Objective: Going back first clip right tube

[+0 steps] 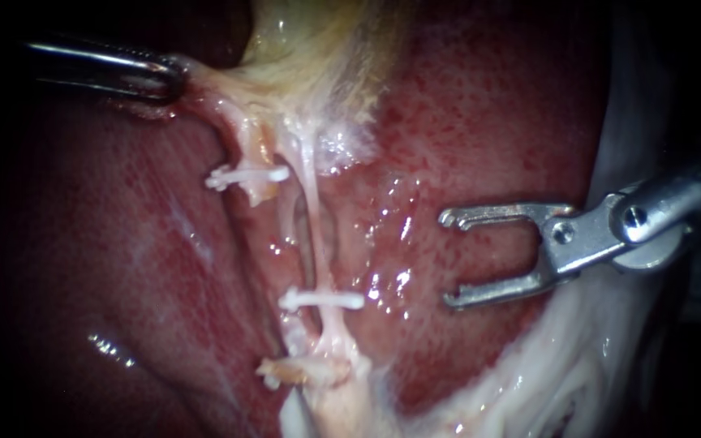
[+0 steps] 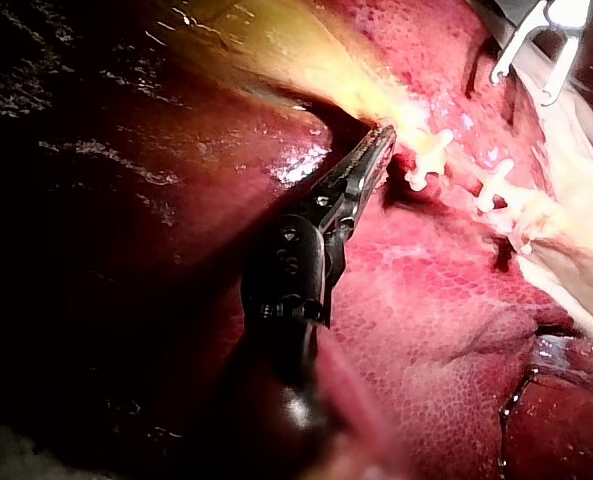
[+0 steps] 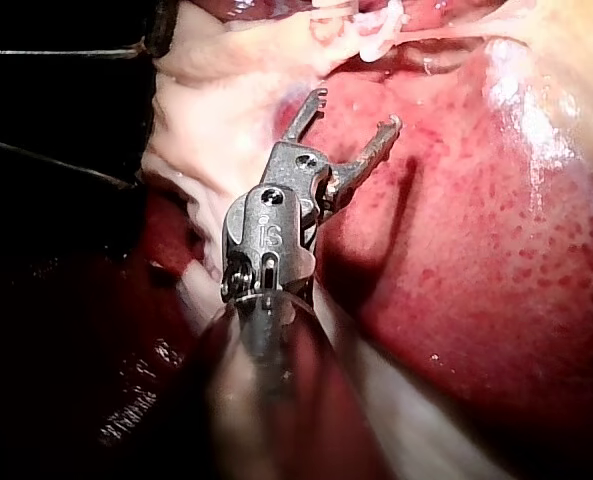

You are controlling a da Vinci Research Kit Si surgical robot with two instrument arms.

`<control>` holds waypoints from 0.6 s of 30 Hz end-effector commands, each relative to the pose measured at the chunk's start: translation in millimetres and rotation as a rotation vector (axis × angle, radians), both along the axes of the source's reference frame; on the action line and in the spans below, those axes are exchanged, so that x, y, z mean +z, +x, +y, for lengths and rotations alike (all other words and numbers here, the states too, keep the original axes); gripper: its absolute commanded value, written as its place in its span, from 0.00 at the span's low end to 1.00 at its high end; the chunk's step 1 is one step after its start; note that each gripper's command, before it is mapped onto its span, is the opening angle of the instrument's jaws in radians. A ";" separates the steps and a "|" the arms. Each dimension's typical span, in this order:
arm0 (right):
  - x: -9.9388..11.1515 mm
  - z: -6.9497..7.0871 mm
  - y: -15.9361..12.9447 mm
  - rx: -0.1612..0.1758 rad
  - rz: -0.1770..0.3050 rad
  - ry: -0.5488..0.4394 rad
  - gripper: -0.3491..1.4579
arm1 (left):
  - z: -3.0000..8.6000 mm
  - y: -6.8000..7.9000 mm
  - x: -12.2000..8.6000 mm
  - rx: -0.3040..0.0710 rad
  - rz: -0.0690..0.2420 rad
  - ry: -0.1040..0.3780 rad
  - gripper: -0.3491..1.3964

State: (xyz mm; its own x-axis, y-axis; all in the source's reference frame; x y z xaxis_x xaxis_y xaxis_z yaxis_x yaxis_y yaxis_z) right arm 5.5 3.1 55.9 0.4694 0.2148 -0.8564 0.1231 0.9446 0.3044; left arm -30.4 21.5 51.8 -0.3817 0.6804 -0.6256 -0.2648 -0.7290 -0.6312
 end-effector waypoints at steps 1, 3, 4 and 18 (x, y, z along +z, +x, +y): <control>0.0 0.0 0.0 0.000 0.000 0.000 0.47 | -0.3 -0.4 0.6 0.002 -0.001 0.008 0.00; 0.0 0.0 0.0 0.000 0.000 0.000 0.47 | -0.8 -1.2 2.1 0.015 0.006 0.015 0.00; 0.0 0.0 -0.1 0.000 0.000 0.000 0.47 | -0.9 -1.5 2.6 0.015 0.008 0.019 0.00; -0.5 0.2 -0.5 -0.002 -0.001 0.003 0.47 | -0.8 -2.0 4.0 0.029 0.012 0.028 0.00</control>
